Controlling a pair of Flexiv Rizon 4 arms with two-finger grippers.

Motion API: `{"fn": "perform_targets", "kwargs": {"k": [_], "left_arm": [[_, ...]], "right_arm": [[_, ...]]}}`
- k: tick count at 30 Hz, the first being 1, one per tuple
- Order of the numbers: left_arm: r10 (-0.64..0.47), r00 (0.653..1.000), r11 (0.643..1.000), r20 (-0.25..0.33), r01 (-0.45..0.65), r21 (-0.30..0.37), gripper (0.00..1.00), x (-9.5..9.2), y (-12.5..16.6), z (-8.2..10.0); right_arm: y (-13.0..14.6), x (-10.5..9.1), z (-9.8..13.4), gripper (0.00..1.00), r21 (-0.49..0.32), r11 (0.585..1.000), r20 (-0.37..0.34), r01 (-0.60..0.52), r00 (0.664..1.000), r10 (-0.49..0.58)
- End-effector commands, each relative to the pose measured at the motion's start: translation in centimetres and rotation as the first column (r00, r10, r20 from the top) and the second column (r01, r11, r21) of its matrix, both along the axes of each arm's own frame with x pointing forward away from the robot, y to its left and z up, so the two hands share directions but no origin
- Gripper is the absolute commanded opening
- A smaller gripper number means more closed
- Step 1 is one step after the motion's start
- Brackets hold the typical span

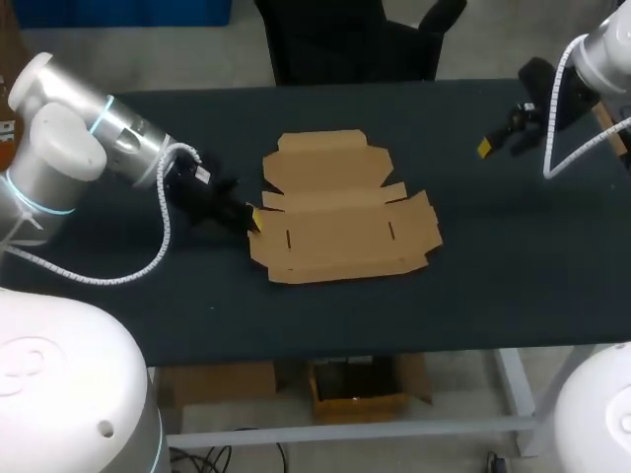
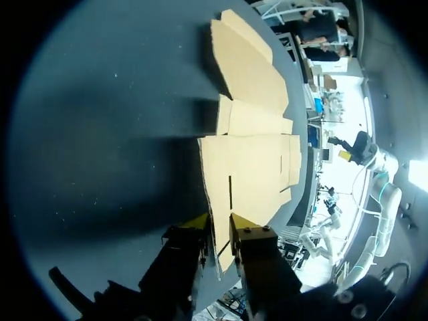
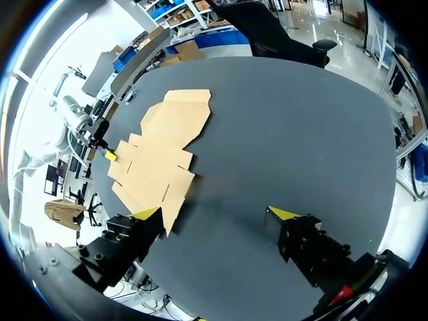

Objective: Assemble the packaging by folding the flat box into shape, placing the metal phone stand inside, and closing the box properly

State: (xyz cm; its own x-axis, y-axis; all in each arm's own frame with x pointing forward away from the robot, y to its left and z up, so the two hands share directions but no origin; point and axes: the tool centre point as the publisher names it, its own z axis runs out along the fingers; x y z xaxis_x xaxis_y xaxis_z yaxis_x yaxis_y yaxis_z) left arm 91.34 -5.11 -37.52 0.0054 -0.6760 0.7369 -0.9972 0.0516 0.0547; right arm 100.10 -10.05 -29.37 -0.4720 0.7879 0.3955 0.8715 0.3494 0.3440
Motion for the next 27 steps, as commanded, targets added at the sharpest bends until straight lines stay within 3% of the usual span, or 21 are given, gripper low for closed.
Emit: {"fn": "perform_targets", "kwargs": {"k": [1,11,17,27], "left_arm": [[0.039,0.998,0.999,0.049,-0.04,0.016,1.0,-1.1,0.2,0.2],[0.048,0.987,0.983,0.156,-0.074,0.169,1.0,-0.2,1.8,2.9],[0.066,0.976,0.964,0.208,-0.116,0.239,1.0,0.6,3.3,4.4],[0.082,0.972,0.953,0.22,-0.141,0.269,1.0,1.9,5.5,6.0]], "right_arm": [[-0.3,-0.5,0.1,1.0,0.007,1.0,-0.001,0.004,1.0,-0.004],[0.0,-2.3,0.4,1.0,0.0,0.999,-0.006,0.043,0.999,-0.043],[0.1,-3.8,0.1,1.0,-0.038,0.994,-0.056,0.106,0.993,-0.108],[-0.1,-5.7,-0.4,1.0,-0.034,0.988,-0.11,0.153,0.982,-0.156]]}}
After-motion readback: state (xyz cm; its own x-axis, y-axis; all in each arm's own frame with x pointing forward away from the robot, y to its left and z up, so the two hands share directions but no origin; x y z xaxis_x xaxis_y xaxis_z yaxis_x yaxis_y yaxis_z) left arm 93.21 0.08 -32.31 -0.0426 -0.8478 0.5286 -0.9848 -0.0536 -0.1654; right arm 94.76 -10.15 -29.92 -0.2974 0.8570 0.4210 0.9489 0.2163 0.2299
